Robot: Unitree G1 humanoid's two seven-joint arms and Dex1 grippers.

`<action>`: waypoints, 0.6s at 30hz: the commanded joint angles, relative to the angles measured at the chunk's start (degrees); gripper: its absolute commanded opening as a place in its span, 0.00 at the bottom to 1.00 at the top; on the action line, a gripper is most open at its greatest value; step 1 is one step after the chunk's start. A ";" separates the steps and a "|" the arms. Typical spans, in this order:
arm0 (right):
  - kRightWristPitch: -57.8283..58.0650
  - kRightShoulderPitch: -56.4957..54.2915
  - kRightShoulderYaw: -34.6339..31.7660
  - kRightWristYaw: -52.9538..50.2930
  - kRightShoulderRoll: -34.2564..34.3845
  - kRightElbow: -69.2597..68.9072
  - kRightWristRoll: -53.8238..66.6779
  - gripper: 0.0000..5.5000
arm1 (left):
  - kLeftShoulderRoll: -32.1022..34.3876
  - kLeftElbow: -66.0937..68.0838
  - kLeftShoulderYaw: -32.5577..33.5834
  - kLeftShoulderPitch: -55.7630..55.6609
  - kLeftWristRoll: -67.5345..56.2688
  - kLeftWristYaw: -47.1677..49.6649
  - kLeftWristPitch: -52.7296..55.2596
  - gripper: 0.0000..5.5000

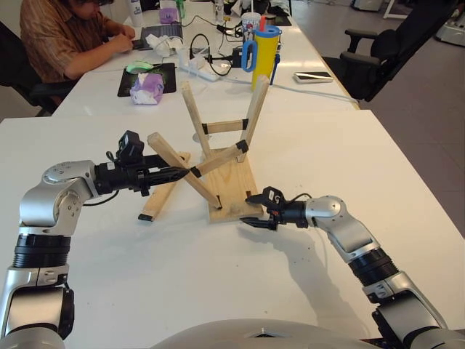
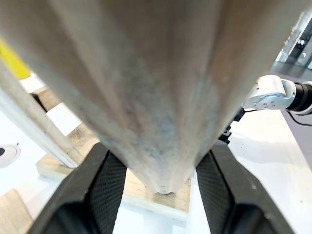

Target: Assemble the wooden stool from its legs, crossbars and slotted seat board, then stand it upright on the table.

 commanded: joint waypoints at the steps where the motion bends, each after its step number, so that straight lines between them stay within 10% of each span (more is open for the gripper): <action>1: 2.79 1.90 2.28 0.95 0.04 0.77 -2.11 0.57 | 3.72 1.98 -3.31 -2.86 6.46 -1.01 -2.38 0.37; 18: 8.17 1.73 4.21 -1.37 2.09 0.05 -3.60 0.57 | 0.00 -0.79 -10.68 1.54 13.75 4.95 -9.09 0.50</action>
